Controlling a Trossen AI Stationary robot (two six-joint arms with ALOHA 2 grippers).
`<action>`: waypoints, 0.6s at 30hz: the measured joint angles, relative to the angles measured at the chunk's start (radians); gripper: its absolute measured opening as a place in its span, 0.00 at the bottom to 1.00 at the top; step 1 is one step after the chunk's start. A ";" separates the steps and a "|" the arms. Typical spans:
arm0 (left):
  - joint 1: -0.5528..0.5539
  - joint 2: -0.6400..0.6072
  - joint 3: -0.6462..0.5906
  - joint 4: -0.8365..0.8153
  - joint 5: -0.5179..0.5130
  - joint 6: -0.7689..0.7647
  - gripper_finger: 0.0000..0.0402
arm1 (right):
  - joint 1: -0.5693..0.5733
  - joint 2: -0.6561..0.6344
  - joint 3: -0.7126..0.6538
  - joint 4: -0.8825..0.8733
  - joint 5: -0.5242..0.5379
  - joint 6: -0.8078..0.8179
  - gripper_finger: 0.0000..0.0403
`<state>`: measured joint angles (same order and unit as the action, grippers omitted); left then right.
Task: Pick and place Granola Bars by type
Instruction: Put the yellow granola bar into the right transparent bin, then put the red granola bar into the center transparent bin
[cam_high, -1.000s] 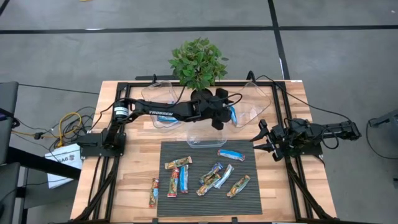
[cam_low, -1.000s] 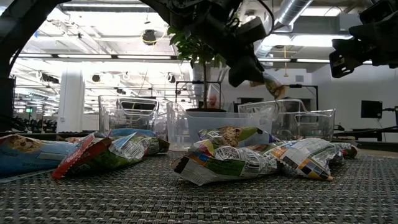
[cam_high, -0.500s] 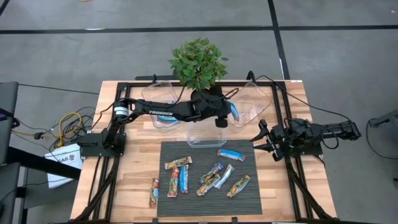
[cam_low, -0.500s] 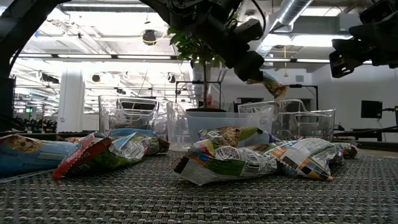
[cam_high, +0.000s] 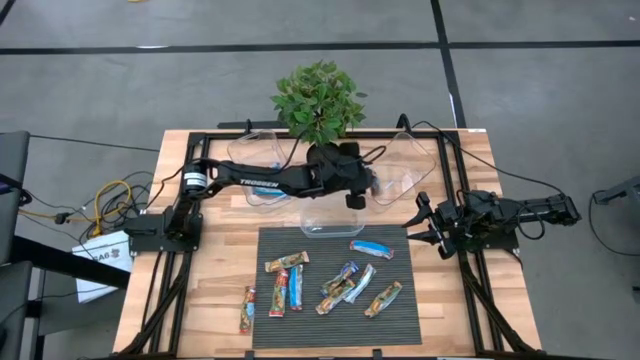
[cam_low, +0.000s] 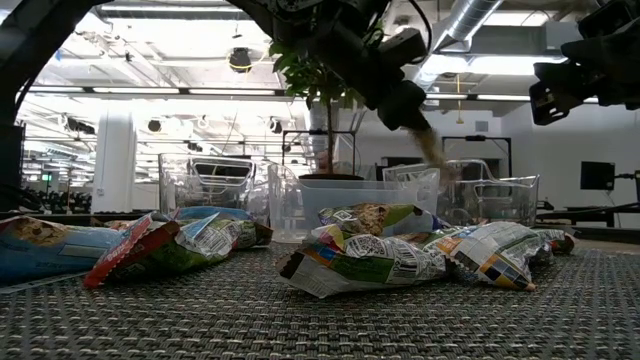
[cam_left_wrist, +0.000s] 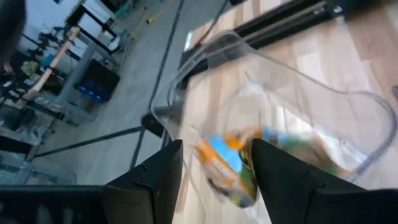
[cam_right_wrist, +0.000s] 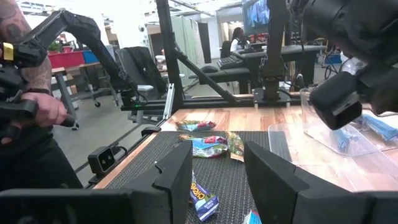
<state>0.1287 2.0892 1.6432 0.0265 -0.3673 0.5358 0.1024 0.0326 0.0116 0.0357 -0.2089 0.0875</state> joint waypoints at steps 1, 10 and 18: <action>0.000 0.003 0.001 -0.003 -0.004 0.000 0.46 | 0.000 0.000 0.000 0.000 0.000 0.000 0.34; -0.007 0.005 0.000 -0.008 -0.006 0.029 0.46 | 0.000 0.000 0.000 0.000 0.000 0.000 0.34; -0.019 0.005 0.000 -0.008 -0.028 0.044 0.46 | 0.000 0.000 0.000 0.000 0.000 0.000 0.34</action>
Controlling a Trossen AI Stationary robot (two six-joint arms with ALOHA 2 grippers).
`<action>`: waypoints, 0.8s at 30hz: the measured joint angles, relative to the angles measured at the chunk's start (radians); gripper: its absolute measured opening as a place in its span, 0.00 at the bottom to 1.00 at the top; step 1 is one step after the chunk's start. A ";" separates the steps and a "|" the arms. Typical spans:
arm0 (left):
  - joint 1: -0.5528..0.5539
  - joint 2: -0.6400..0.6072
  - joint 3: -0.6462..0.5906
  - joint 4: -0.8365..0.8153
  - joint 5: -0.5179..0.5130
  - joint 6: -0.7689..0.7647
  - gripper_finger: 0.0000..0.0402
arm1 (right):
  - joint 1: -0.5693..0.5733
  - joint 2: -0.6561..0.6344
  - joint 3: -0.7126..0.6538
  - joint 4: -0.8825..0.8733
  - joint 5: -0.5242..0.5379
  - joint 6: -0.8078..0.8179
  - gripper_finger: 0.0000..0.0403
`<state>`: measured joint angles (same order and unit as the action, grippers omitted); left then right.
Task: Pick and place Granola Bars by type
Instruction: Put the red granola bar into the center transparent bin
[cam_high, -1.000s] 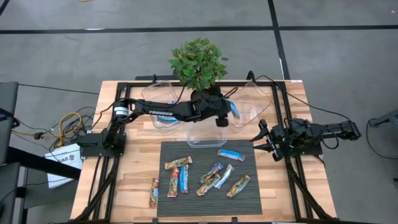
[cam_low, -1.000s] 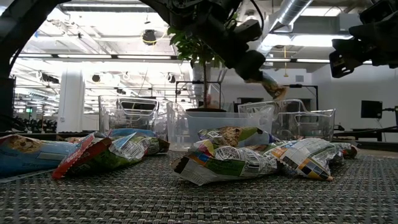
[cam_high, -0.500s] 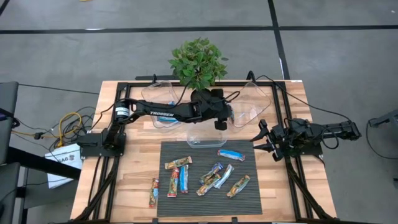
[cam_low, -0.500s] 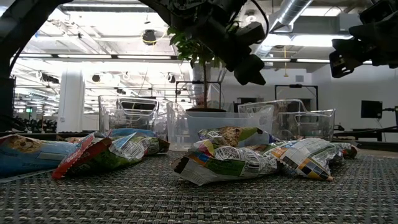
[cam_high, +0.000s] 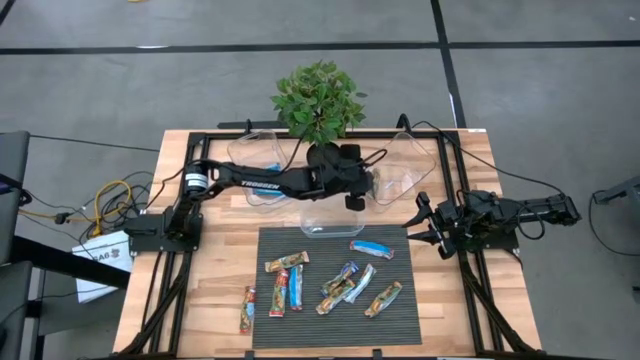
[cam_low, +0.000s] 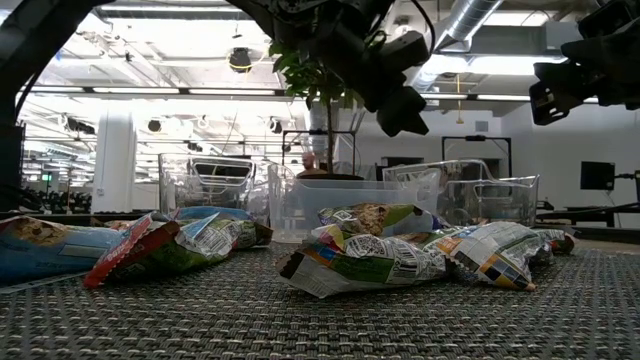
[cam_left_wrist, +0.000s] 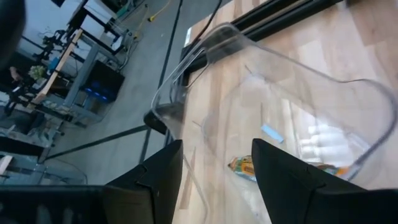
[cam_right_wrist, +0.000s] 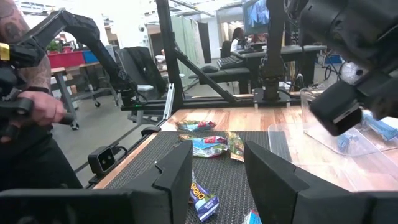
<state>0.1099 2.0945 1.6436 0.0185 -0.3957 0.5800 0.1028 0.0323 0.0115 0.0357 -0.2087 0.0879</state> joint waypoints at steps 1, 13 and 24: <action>-0.003 0.000 0.000 0.000 -0.001 0.000 0.46 | 0.000 0.000 0.000 0.000 0.000 0.000 0.34; -0.052 -0.045 -0.002 -0.045 -0.009 -0.065 0.46 | 0.000 0.000 0.000 0.000 0.000 0.000 0.34; -0.085 -0.164 -0.002 -0.286 0.055 -0.305 0.46 | 0.000 0.000 0.000 0.000 0.000 0.000 0.35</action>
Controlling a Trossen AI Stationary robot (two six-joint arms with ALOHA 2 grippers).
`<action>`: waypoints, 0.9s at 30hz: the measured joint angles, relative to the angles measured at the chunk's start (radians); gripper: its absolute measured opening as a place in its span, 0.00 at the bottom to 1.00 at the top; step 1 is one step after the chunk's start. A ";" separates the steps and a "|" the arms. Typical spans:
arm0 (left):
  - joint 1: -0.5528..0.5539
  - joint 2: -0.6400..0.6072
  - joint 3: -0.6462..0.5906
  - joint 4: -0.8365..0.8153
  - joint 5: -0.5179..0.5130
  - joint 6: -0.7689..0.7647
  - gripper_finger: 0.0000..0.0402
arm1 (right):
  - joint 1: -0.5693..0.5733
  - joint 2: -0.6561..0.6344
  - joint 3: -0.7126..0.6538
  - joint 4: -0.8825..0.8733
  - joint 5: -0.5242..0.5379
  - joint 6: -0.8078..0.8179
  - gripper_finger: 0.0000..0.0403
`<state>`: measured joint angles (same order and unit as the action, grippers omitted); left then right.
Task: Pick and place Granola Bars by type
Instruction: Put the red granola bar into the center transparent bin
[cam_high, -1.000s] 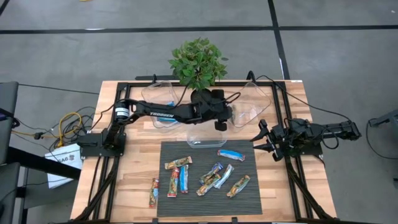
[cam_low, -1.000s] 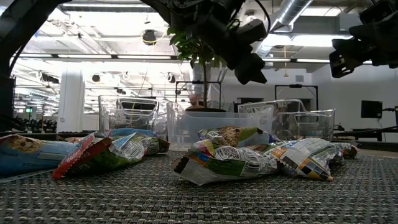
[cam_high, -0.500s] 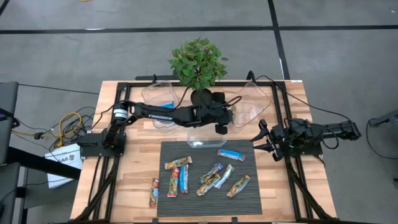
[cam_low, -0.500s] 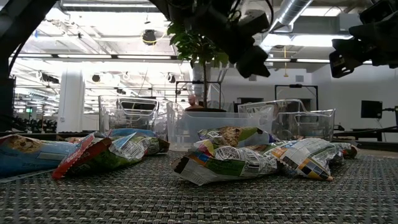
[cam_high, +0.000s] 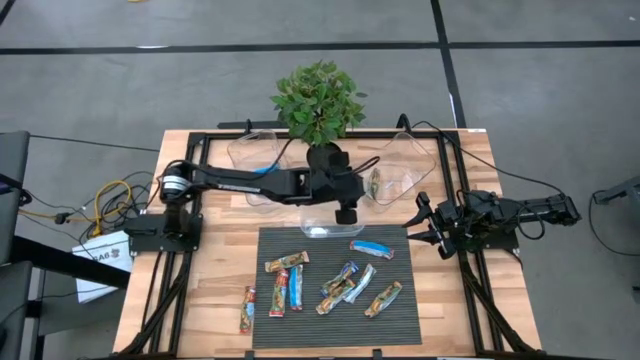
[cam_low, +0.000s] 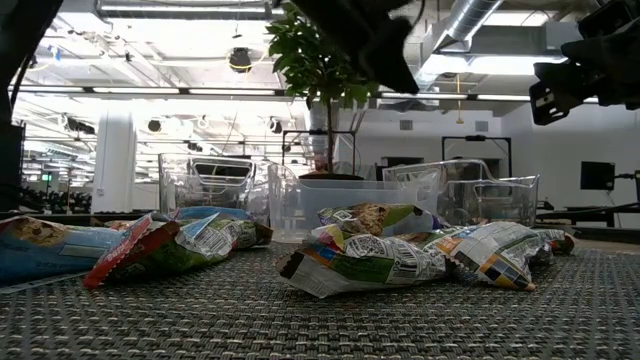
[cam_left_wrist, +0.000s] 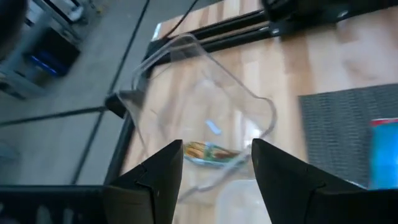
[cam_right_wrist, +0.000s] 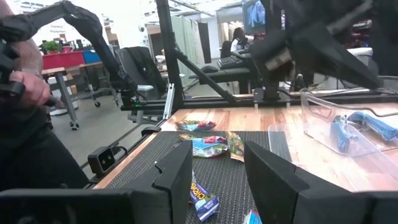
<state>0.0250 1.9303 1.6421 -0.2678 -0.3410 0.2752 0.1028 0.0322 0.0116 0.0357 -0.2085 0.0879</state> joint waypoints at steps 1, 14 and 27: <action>-0.006 -0.012 0.000 -0.016 0.007 -0.024 0.46 | 0.000 0.000 0.000 0.000 0.000 0.000 0.34; -0.116 -0.146 -0.011 -0.279 0.025 -0.240 0.46 | 0.000 0.000 0.000 0.000 0.000 0.000 0.34; -0.298 -0.265 -0.011 -0.547 0.031 -0.594 0.46 | 0.000 0.000 0.000 0.000 0.000 0.000 0.34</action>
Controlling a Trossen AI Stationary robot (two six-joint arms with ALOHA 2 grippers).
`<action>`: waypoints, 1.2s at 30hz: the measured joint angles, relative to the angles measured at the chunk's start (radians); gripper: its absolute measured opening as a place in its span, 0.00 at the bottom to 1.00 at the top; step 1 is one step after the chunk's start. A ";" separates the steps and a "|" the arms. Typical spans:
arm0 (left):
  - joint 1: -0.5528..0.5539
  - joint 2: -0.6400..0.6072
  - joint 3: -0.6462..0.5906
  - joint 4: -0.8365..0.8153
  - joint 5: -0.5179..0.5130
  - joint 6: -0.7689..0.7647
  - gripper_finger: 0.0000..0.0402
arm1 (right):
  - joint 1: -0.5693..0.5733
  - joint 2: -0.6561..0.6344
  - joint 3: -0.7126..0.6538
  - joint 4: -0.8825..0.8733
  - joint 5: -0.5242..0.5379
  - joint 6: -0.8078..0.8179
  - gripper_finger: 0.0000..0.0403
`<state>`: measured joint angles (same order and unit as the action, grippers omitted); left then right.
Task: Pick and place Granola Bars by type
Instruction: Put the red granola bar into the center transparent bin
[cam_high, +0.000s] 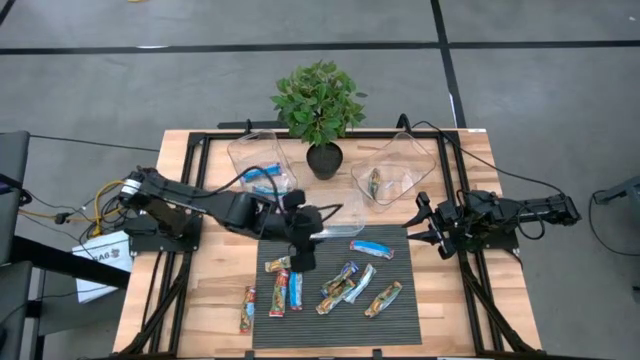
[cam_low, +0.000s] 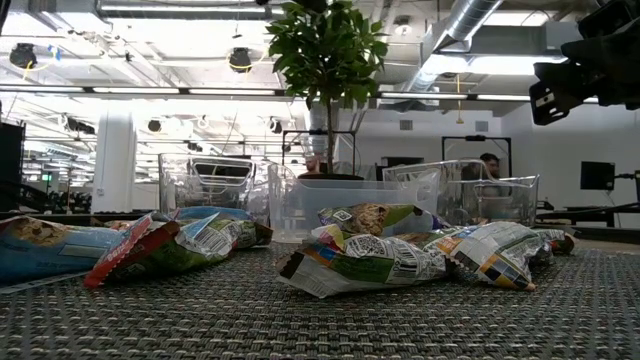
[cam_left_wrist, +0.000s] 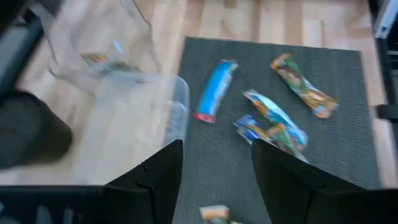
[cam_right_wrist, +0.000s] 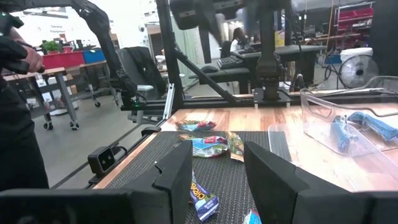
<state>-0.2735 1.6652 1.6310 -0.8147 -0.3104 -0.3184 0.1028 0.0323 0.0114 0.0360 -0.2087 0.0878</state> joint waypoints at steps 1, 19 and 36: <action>-0.012 -0.003 0.000 -0.016 0.001 -0.032 0.46 | 0.000 0.000 0.000 0.000 0.000 0.000 0.34; -0.186 -0.006 0.000 -0.236 0.000 -0.584 0.46 | 0.000 0.000 0.000 0.000 0.000 0.000 0.34; -0.373 -0.005 0.000 -0.556 -0.008 -1.014 0.46 | 0.000 0.000 0.000 0.000 0.000 0.000 0.34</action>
<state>-0.6462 1.6600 1.6310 -1.3704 -0.3187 -1.3326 0.1028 0.0324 0.0113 0.0360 -0.2085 0.0878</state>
